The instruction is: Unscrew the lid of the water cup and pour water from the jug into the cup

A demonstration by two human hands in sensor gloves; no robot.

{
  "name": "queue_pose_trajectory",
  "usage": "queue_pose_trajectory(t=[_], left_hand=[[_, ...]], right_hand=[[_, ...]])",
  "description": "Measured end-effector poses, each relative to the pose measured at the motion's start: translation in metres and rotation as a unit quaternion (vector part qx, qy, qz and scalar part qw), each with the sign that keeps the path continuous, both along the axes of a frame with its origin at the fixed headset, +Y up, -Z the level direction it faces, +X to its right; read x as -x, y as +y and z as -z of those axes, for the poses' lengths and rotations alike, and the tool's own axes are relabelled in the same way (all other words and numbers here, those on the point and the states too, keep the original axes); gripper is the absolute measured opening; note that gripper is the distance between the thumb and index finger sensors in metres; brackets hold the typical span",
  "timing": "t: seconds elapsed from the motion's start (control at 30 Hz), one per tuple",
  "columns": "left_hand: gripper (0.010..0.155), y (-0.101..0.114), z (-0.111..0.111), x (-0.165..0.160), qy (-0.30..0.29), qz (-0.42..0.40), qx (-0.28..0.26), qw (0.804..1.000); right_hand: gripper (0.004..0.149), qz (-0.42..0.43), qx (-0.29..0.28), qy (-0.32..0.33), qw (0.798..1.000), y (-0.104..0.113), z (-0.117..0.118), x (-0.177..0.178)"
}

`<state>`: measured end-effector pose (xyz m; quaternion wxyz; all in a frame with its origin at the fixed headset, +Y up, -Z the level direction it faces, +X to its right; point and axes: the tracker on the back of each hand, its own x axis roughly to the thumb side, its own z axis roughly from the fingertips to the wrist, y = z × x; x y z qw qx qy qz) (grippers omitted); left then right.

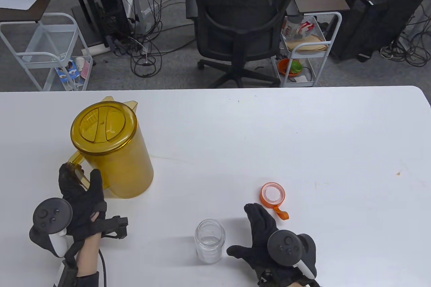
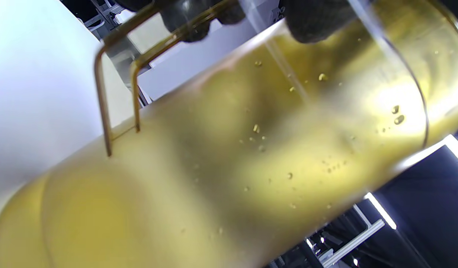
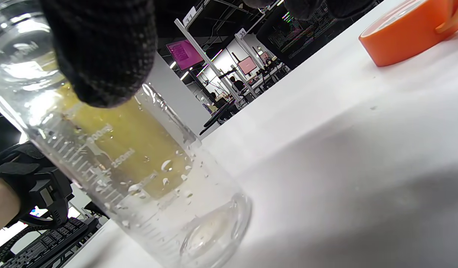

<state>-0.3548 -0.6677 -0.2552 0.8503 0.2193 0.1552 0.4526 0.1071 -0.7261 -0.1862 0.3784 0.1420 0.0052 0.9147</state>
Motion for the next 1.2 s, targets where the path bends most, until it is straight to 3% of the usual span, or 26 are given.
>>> queue_pose_trajectory(t=[0.07,0.33,0.43,0.6,0.7,0.93,1.07,1.2], left_hand=[[0.058,0.0,-0.001,0.002,0.007,0.026,-0.006,1.0],[0.047,0.0,-0.003,-0.005,-0.055,0.028,-0.049,0.997],[0.046,0.0,-0.006,-0.011,-0.064,0.057,-0.055,0.995],[0.046,-0.008,-0.012,-0.012,-0.097,-0.002,-0.102,0.99],[0.045,-0.008,-0.018,-0.012,-0.102,0.013,-0.113,0.988],[0.038,0.002,-0.035,-0.008,-0.113,0.036,-0.154,0.981],[0.037,0.007,-0.044,-0.006,-0.117,0.04,-0.164,0.979],[0.038,0.012,-0.054,0.001,-0.106,0.044,-0.176,0.978]], right_hand=[[0.108,0.0,-0.002,0.0,1.0,0.001,0.0,0.0],[0.097,0.045,-0.051,-0.016,0.998,0.003,-0.002,-0.002],[0.092,0.063,-0.058,-0.025,0.996,0.004,-0.002,-0.004],[0.08,0.062,-0.043,-0.028,0.997,0.0,0.0,-0.006],[0.08,0.066,-0.038,-0.027,0.997,0.0,0.0,-0.007],[0.073,0.106,-0.095,-0.016,0.99,0.009,-0.005,-0.011],[0.074,0.115,-0.089,-0.013,0.989,0.008,-0.006,-0.014],[0.074,0.124,-0.118,0.013,0.985,0.012,-0.009,-0.013]])
